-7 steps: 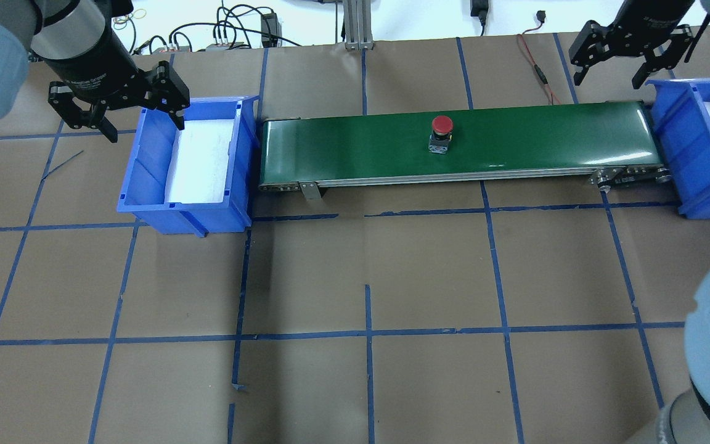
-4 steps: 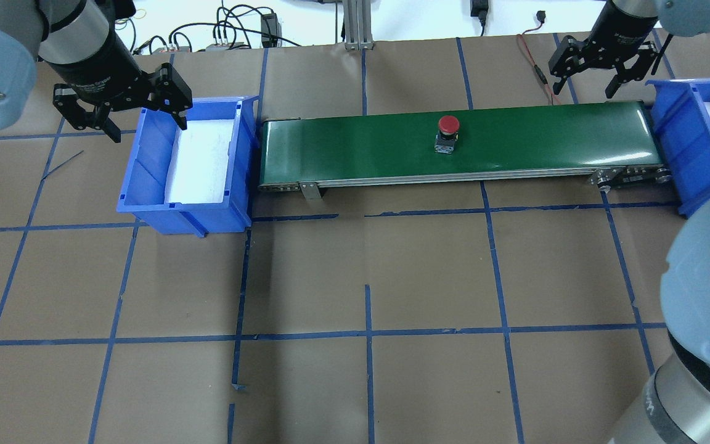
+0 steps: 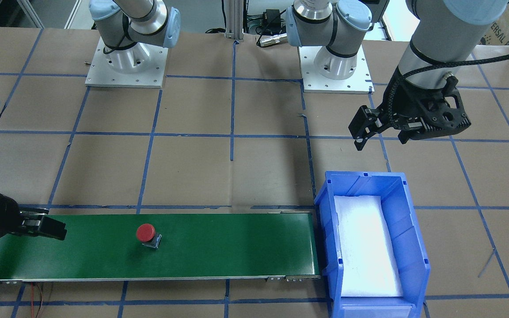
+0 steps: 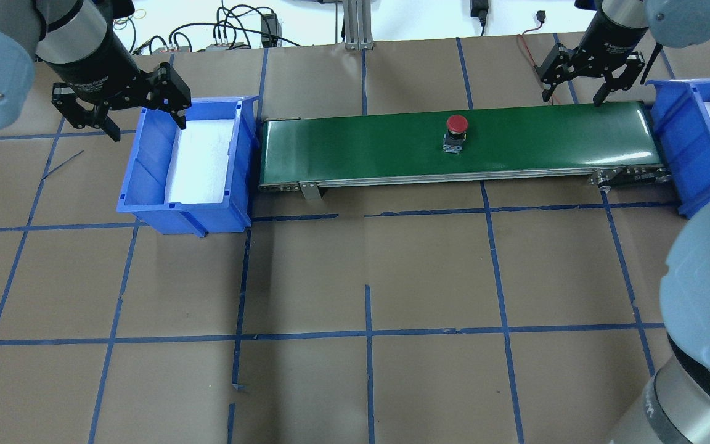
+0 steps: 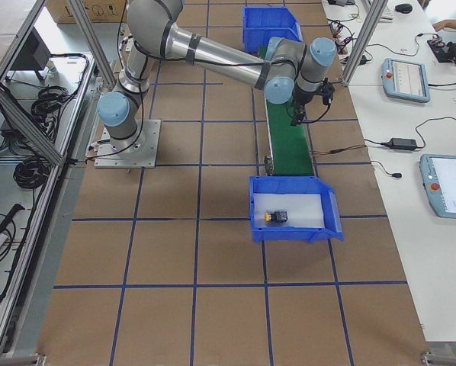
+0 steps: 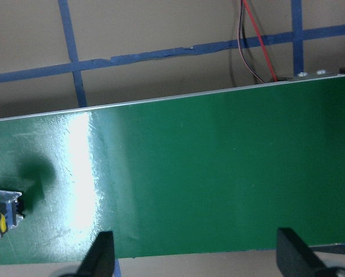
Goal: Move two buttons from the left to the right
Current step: 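Move the right gripper along the conveyor toward the approaching red button, then lower the right gripper over the red button on the conveyor, then grasp the red button with the right gripper and lift it toward the far bin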
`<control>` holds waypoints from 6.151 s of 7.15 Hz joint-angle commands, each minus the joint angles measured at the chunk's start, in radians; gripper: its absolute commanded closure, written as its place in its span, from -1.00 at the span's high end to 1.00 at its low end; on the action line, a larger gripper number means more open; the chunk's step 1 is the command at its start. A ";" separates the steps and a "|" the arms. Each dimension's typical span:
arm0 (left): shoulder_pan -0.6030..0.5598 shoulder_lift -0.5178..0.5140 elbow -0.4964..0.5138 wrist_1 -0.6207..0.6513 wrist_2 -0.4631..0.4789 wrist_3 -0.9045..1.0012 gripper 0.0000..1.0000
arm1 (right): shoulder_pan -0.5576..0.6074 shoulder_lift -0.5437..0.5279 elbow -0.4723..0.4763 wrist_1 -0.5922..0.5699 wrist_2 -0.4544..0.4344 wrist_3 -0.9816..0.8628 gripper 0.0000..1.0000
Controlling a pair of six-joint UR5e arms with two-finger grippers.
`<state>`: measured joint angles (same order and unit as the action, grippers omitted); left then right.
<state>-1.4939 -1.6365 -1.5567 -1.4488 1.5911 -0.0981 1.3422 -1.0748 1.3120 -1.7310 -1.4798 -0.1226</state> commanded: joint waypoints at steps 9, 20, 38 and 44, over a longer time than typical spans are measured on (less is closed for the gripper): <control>0.006 0.007 -0.011 -0.001 0.001 0.011 1.00 | 0.098 -0.053 0.068 -0.169 -0.016 0.006 1.00; 0.008 0.006 -0.011 0.001 0.001 0.011 1.00 | 0.107 -0.054 0.136 -0.245 -0.033 0.034 1.00; 0.008 0.007 -0.011 0.001 0.001 0.009 1.00 | 0.104 -0.023 0.187 -0.234 -0.144 0.031 -0.81; 0.008 0.006 -0.011 0.001 0.001 0.009 1.00 | -0.263 -0.140 0.092 -0.257 -0.116 -0.352 -0.80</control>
<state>-1.4864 -1.6300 -1.5677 -1.4481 1.5923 -0.0890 1.1809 -1.2064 1.3997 -1.9514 -1.6114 -0.3284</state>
